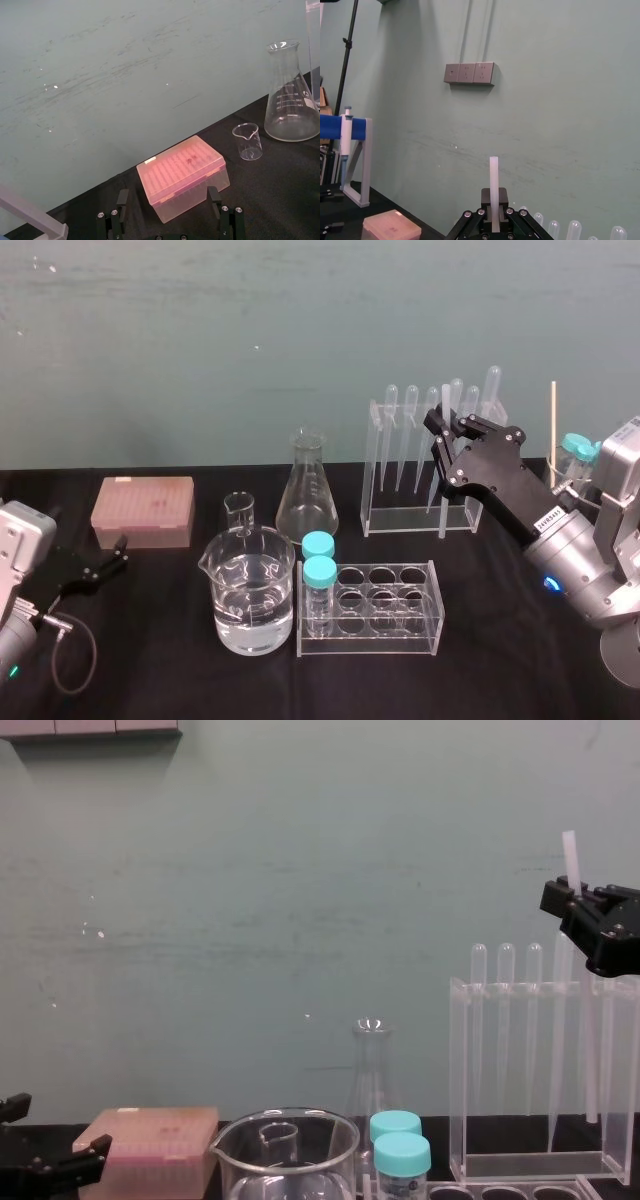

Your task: Pick up the stirring rod with one hand, then place it down.

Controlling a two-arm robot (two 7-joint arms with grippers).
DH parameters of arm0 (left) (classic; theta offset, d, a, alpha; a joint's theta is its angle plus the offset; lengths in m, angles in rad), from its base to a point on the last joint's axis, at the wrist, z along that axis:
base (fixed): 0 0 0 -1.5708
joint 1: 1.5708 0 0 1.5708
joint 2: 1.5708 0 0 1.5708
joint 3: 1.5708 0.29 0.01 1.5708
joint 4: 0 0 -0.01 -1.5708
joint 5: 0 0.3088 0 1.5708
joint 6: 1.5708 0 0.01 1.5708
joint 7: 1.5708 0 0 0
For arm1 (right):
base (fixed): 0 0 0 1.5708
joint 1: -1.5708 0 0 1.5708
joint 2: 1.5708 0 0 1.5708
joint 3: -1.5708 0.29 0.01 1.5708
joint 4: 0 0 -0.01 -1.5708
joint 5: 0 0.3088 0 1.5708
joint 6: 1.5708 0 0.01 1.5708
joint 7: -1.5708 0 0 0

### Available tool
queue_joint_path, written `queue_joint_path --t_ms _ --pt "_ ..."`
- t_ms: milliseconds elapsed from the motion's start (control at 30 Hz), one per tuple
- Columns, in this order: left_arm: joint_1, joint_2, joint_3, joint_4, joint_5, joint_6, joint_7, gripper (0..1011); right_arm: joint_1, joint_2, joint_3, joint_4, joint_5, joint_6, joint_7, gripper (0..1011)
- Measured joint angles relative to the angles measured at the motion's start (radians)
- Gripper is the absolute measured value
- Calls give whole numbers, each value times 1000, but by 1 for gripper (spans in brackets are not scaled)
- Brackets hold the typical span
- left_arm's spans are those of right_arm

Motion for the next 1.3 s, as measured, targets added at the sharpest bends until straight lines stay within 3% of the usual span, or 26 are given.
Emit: queue_joint_path --t_ms 800,1300 --pt "0 0 0 0 0 0 0 1000 -1 -2 4 -3 -3 15 10 70" --pt "0 0 0 0 0 0 0 1000 14 -20 -5 35 -6 56 109 70"
